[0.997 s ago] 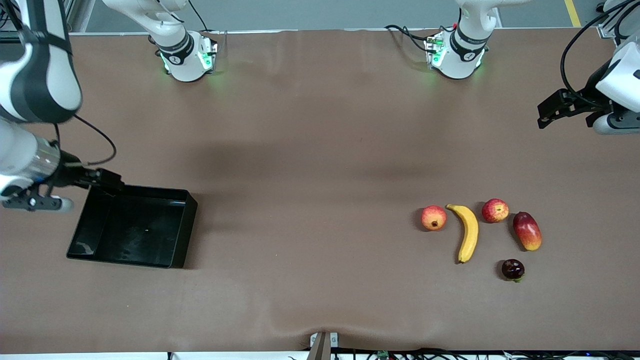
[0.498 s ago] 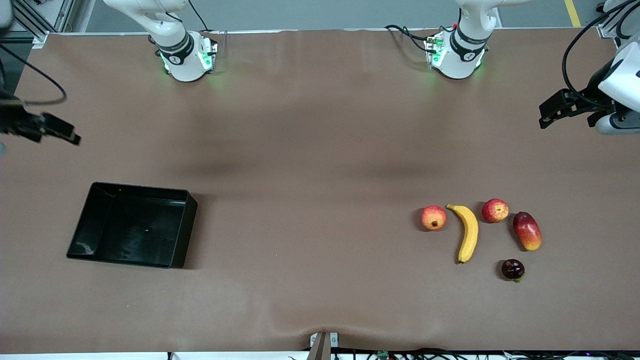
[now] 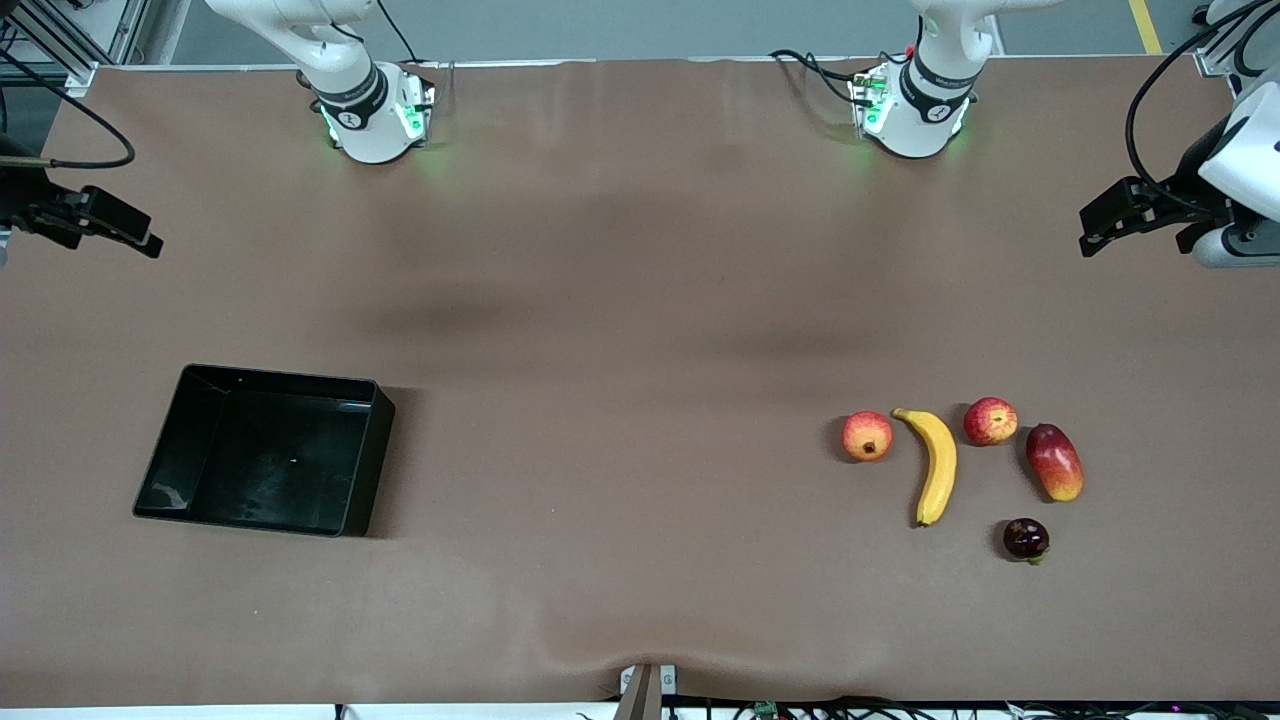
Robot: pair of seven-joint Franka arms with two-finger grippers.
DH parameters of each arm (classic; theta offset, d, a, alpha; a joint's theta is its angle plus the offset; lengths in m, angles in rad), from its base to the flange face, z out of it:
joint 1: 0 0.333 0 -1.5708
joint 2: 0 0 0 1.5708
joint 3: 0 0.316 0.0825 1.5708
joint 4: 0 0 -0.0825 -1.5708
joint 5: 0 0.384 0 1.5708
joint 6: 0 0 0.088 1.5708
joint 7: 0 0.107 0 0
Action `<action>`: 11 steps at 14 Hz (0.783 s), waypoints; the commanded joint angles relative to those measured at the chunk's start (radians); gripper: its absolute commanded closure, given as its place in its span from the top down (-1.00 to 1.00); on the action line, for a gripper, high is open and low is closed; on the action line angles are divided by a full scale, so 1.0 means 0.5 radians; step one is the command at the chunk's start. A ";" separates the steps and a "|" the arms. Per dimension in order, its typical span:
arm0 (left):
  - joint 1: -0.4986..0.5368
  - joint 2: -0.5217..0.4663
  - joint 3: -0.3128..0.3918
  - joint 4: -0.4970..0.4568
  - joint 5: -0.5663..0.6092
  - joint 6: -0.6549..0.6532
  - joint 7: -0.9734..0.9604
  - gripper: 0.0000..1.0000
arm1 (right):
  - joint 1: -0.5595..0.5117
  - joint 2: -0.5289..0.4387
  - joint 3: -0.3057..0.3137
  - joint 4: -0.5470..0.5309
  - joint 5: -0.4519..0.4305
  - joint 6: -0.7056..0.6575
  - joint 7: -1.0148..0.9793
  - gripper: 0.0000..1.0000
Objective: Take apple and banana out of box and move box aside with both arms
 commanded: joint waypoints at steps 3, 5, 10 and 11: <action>0.012 -0.037 0.000 -0.004 -0.049 -0.028 0.008 1.00 | 0.037 0.150 -0.004 0.270 -0.096 -0.170 0.036 1.00; 0.012 -0.034 0.000 -0.001 -0.049 -0.028 0.024 1.00 | 0.041 0.150 -0.001 0.270 -0.111 -0.167 0.036 1.00; 0.015 -0.028 0.000 0.012 -0.049 -0.028 0.030 1.00 | 0.038 0.147 -0.007 0.233 -0.081 -0.142 0.021 1.00; 0.015 -0.028 0.000 0.015 -0.046 -0.028 0.030 1.00 | 0.038 0.147 -0.007 0.227 -0.081 -0.139 0.018 1.00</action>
